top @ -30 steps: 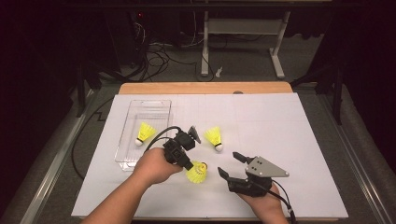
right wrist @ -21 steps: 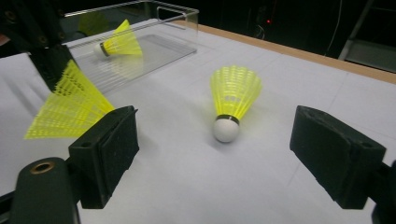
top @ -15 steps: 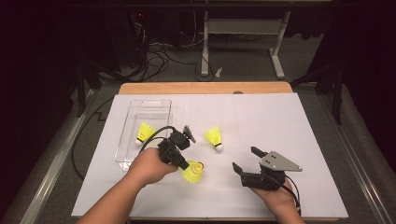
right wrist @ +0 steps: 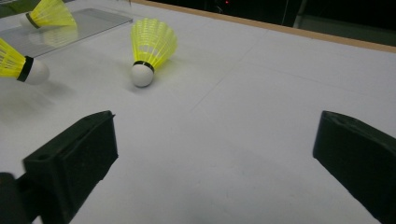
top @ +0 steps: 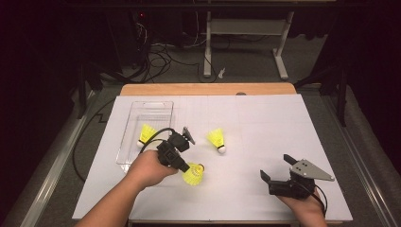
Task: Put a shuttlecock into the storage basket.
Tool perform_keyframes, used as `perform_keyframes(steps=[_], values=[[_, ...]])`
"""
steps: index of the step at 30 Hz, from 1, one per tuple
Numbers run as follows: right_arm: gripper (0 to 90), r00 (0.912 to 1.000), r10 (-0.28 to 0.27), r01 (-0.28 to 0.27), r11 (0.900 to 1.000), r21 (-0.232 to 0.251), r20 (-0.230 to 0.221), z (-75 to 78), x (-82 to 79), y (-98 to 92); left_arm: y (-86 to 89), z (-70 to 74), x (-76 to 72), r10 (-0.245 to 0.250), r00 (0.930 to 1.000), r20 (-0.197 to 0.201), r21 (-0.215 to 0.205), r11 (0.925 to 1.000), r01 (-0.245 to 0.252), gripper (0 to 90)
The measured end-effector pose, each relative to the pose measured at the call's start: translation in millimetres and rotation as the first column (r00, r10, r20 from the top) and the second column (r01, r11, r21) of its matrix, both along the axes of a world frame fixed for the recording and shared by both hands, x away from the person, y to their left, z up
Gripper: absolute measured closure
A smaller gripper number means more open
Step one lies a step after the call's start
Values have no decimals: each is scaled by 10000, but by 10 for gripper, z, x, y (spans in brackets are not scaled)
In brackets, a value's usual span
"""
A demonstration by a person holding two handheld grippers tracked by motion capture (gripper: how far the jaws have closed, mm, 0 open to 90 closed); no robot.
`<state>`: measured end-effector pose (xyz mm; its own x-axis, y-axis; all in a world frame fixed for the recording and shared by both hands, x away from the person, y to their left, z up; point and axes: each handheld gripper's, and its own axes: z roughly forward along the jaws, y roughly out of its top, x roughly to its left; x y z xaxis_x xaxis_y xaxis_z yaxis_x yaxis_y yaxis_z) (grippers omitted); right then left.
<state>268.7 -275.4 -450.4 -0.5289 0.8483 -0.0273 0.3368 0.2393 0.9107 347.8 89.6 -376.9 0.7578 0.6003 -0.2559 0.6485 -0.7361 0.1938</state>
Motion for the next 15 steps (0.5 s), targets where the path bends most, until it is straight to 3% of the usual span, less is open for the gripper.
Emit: perform_keyframes(steps=[5,15], values=[[2,9996,-67,71,9999,-132,287,-21,-49,-49,6,8,-2,6,10000,31,-86,10000,-6,885],[2,9992,-263,248,9986,469,299,-13,-69,-86,17,77,3,-50,10000,-7,-343,9994,50,886]])
